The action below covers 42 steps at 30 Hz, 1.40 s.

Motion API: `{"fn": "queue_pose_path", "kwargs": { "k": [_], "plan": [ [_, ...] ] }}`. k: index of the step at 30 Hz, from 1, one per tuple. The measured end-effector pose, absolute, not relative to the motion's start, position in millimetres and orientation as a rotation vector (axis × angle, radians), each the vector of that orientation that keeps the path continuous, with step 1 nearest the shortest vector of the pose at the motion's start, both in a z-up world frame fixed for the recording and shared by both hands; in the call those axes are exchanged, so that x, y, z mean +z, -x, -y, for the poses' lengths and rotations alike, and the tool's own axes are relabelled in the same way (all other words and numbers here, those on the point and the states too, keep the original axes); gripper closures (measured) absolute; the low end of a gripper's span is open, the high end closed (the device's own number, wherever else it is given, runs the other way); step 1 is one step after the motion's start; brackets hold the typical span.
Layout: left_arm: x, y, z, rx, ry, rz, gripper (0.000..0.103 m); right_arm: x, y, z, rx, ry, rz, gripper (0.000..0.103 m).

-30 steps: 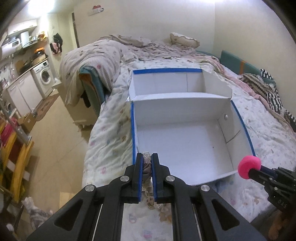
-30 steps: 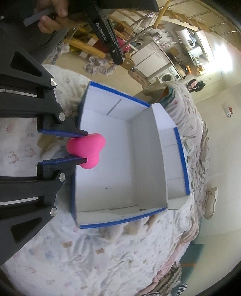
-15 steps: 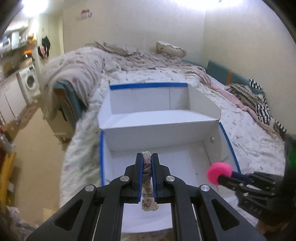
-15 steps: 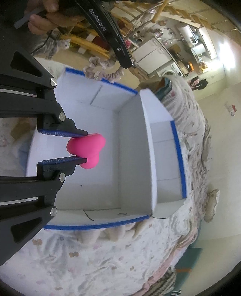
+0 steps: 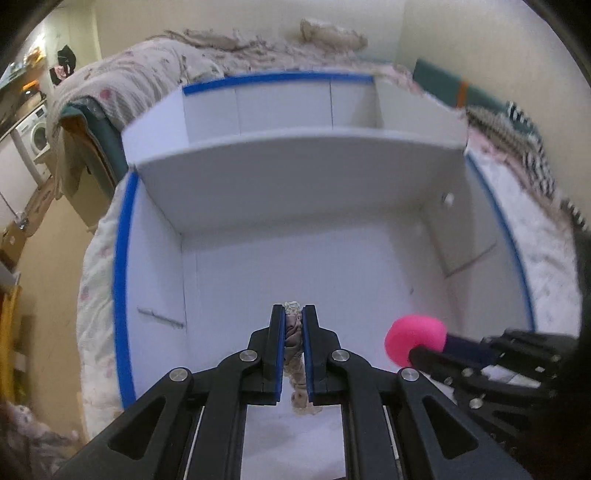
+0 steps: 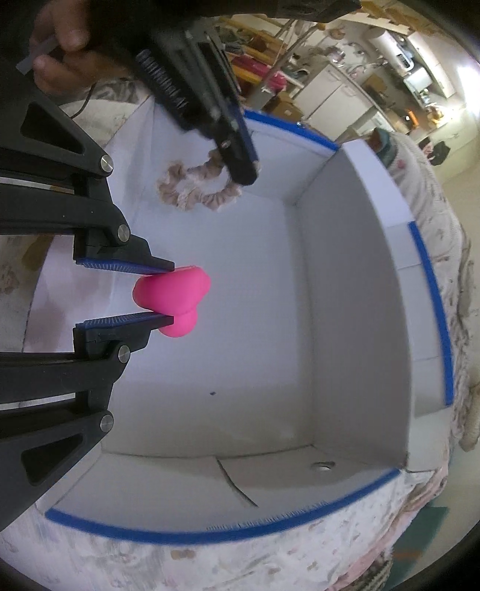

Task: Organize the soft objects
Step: 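Carry scrunchie and pink toy into the box and open both tools, then lift both tools out of the box back toward the remaining items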

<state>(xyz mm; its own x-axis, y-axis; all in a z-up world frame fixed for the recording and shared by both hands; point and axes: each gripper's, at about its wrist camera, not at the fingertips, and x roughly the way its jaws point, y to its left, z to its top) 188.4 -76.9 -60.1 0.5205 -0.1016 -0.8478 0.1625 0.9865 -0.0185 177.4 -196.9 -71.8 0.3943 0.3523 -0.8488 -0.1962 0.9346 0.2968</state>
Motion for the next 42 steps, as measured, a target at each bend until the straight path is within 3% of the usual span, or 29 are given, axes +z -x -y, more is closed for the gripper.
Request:
{"fn": "queue_pose_path", "kwargs": {
  "k": [6,20,23,24,26,27,28,30,37,38,40,42],
  "plan": [
    [-86,-189,72,-0.131,-0.038,-1.085,0.095,-82,-181,195,0.329,-0.153,-1.152,0.081],
    [-83,-185,65,-0.132,-0.023,-1.076,0.093,-80,-184,196,0.348,-0.191,-1.14,0.081],
    [-82,-185,63,-0.137,-0.013,-1.075,0.086,-77,-185,197,0.361,-0.207,-1.129,0.08],
    [-80,-185,63,-0.136,-0.015,-1.07,0.08,-78,-185,196,0.367,-0.21,-1.132,0.072],
    [-76,-185,62,-0.124,-0.024,-1.056,0.068,-78,-185,196,0.365,-0.216,-1.131,0.039],
    [-74,-185,62,-0.12,-0.026,-1.045,0.057,-77,-186,198,0.359,-0.222,-1.131,0.025],
    [-70,-184,62,-0.117,-0.026,-1.031,0.045,-77,-186,199,0.351,-0.228,-1.125,0.025],
    [-64,-182,60,-0.104,-0.021,-1.004,0.037,-73,-185,203,0.343,-0.251,-1.095,0.025],
    [-62,-185,60,-0.073,-0.042,-1.009,0.037,-74,-189,214,0.304,-0.291,-1.087,0.024],
    [-63,-185,61,-0.066,-0.051,-1.008,0.037,-75,-189,214,0.301,-0.292,-1.091,0.022],
    [-61,-184,62,-0.062,-0.061,-0.997,0.037,-75,-189,213,0.302,-0.293,-1.096,0.0],
    [-59,-182,61,-0.061,-0.059,-0.984,0.037,-75,-188,214,0.292,-0.306,-1.097,0.0]
  ]
}}
